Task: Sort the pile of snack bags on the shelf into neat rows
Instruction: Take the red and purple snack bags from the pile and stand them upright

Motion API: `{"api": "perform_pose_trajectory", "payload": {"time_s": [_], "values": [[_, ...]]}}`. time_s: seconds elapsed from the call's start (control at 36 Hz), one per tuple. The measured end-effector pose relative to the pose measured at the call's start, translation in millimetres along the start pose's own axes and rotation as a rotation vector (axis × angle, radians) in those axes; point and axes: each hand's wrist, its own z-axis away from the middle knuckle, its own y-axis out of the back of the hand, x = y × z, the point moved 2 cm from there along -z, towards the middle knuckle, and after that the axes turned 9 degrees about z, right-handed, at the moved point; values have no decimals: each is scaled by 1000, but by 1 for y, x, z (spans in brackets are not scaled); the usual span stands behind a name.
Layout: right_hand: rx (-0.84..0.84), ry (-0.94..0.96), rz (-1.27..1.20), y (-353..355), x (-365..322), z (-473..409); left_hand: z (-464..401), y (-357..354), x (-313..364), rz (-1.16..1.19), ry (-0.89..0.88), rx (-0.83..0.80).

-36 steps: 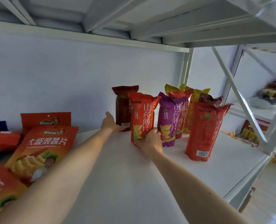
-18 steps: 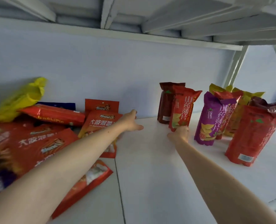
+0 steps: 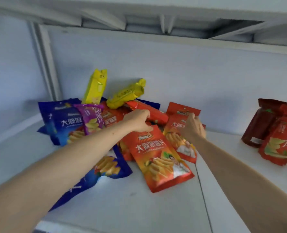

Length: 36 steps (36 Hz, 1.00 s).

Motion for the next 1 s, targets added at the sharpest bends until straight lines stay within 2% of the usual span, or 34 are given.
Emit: {"api": "perform_pose_trajectory", "payload": {"time_s": [0.14, 0.25, 0.33, 0.42, 0.53, 0.72, 0.89, 1.0], "values": [[-30, 227, 91, -16, -62, -21, 36, 51, -64, -160, 222, 178], [-86, 331, 195, -32, -91, -39, 60, 71, -100, -225, 475, 297], [-121, 355, 250, -44, -102, -49, 71, 74, -118, -63, 677, 246], [-171, 349, 275, -55, -107, -57, 71, 64, -137, 171, 766, 193], [-186, 346, 300, -66, -110, -66, 70, 50, -143, 383, 772, 201], [-99, 395, 310, -64, -103, -77, 64, 47, -131, 584, 643, 304], [-138, 466, 191, -46, -89, -81, 52, 53, -110, 618, 528, 336], [-134, 413, 47, -27, -73, -80, 43, 57, -90, 600, 439, 335]]}}
